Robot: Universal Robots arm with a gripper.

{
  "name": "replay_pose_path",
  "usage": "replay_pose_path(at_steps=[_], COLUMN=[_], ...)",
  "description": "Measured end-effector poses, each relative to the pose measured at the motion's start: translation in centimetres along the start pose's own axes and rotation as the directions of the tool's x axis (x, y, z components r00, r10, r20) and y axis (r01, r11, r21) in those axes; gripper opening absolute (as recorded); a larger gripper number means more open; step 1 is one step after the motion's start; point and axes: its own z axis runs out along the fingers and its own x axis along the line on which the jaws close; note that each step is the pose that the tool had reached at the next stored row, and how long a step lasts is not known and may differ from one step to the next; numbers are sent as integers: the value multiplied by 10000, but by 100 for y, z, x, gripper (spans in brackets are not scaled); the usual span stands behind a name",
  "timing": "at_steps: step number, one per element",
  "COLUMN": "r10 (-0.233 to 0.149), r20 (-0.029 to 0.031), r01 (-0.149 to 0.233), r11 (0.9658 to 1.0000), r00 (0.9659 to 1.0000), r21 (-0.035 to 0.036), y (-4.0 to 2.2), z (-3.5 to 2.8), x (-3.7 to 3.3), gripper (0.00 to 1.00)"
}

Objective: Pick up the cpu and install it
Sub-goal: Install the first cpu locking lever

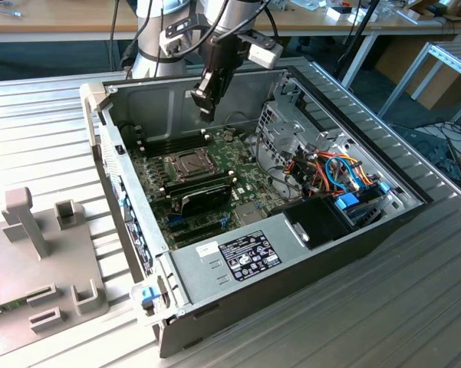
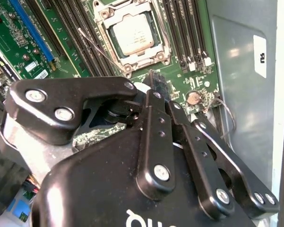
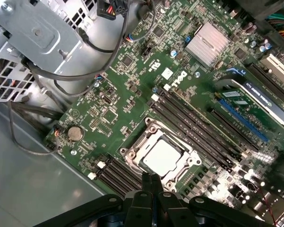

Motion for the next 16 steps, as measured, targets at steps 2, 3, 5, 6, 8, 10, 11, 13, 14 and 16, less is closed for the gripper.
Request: replay_pose_path(at_steps=[2,3,5,6,8,10,11,13,14,16], r10=[-1,-2,-3,-5,-6,-7,-7,-11,-9,-9], r20=[-196,-238,-330,-354,-415,-443,-453,-455,-457,-460], r01=[-2,-2,-6,-5,-8,-8,-10,-7,-9,-9], r11=[9999,9998,9997,9996,9994,9994,9993,9992,9992,9992], r00=[9998,9997,9995,9994,9991,9990,9990,9990,9990,9989], r21=[-157,-191,-263,-284,-332,-357,-372,-387,-390,-392], y=[-32,-43,-82,-97,-147,-170,-175,-166,-153,-130], z=[-16,-15,-14,-14,-12,-12,-11,-11,-11,-11], x=[-49,-67,-126,-148,-219,-258,-274,-293,-308,-332], gripper=[11,11,11,11,11,11,11,11,11,11])
